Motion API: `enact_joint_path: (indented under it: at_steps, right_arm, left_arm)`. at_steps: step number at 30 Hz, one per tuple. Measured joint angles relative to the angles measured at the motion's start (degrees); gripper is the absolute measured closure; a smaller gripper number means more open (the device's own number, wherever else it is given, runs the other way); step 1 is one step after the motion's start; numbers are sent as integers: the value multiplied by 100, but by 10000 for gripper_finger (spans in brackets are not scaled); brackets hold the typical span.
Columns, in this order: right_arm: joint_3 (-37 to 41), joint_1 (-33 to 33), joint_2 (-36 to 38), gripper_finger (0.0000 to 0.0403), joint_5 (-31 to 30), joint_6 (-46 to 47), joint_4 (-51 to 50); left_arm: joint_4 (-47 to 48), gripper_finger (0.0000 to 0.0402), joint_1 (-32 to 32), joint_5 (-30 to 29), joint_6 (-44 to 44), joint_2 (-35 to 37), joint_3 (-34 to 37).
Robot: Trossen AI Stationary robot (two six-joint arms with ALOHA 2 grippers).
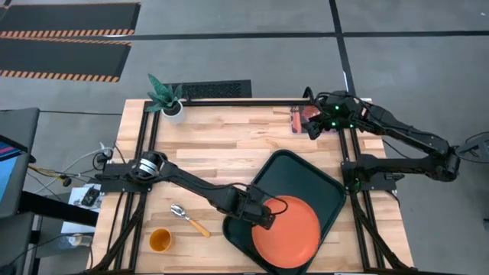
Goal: Pick and place plate/cup/fork/spoon on tray
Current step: Put the orange plate on the black serving tray
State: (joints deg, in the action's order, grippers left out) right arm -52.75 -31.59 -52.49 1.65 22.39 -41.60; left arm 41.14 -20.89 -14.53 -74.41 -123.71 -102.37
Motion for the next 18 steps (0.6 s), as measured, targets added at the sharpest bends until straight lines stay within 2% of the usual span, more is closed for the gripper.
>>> enact_joint_path:
  at_steps: [7,18]
  right_arm:
    - [-2,0,4,143,-2,-1,-20]
    - [-2,4,0,143,-2,-32,-38]
  left_arm:
    - [-506,402,-105,202,-243,-403,-3]
    - [-399,402,-209,384,-383,-486,5]
